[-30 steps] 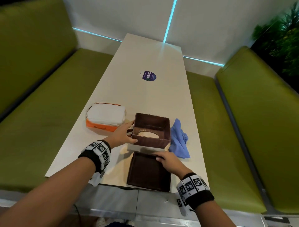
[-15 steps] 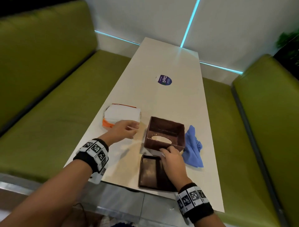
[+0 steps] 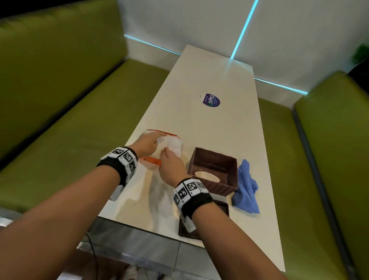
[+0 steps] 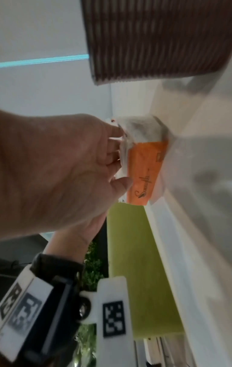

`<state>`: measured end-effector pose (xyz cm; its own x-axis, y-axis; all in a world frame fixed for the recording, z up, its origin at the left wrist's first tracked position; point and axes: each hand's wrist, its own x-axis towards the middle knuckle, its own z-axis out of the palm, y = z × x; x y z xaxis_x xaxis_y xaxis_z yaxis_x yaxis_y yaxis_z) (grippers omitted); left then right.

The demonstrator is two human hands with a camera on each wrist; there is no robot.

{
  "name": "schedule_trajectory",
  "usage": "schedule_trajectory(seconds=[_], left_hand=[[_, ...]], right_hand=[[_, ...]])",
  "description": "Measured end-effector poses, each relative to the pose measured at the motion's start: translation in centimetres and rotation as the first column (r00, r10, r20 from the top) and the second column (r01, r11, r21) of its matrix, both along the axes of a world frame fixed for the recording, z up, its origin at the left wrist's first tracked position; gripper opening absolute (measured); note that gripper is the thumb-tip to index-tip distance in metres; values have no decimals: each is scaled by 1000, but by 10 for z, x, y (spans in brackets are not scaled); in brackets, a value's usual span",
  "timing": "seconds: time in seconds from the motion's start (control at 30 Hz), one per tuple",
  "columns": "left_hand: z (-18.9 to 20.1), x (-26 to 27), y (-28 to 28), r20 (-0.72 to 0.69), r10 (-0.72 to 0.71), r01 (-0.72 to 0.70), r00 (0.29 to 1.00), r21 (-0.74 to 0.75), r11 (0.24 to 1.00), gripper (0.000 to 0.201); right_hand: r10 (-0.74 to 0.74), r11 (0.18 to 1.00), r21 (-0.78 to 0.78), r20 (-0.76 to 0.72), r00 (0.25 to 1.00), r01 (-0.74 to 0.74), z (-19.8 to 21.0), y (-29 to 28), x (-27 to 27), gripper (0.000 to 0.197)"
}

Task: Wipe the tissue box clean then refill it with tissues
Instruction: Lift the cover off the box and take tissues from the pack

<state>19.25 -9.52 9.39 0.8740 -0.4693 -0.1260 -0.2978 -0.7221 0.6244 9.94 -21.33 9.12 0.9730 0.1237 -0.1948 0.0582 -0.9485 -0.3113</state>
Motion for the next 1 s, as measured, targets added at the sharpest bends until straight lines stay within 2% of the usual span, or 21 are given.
schedule_trajectory(seconds=[0.1, 0.2, 0.43, 0.57, 0.7, 0.8, 0.87, 0.93, 1.0], left_hand=[[-9, 2, 6, 70, -16, 12, 997, 67, 998, 43], [-12, 1, 9, 141, 7, -31, 990, 165, 986, 33], [-2, 1, 1, -42, -94, 103, 995, 419, 902, 61], [4, -1, -2, -13, -131, 119, 991, 507, 854, 56], [5, -6, -2, 85, -174, 100, 981, 547, 832, 51], [7, -10, -2, 118, -186, 87, 975, 570, 817, 46], [10, -12, -2, 128, -195, 86, 972, 583, 808, 46], [11, -14, -1, 148, -216, 96, 965, 568, 818, 53], [10, -17, 0, 169, -228, 107, 959, 528, 842, 61]], right_hand=[[43, 998, -47, -31, 999, -44, -3, -3, -3, 51], [67, 997, -37, -73, 995, -70, 0, -2, -7, 38], [108, 991, -63, -143, 984, -118, 5, 0, -9, 37], [136, 988, -48, -162, 977, -146, 6, -1, -10, 34], [75, 997, 35, -138, 988, -70, 7, -1, -15, 40], [-15, 992, 122, -92, 996, 27, 7, 0, -18, 39], [-56, 987, 153, 22, 998, 52, 7, 0, -19, 46], [-58, 998, 36, 210, 976, 52, 8, 0, -19, 58], [-41, 995, -72, 325, 945, 68, 12, 1, -17, 63]])
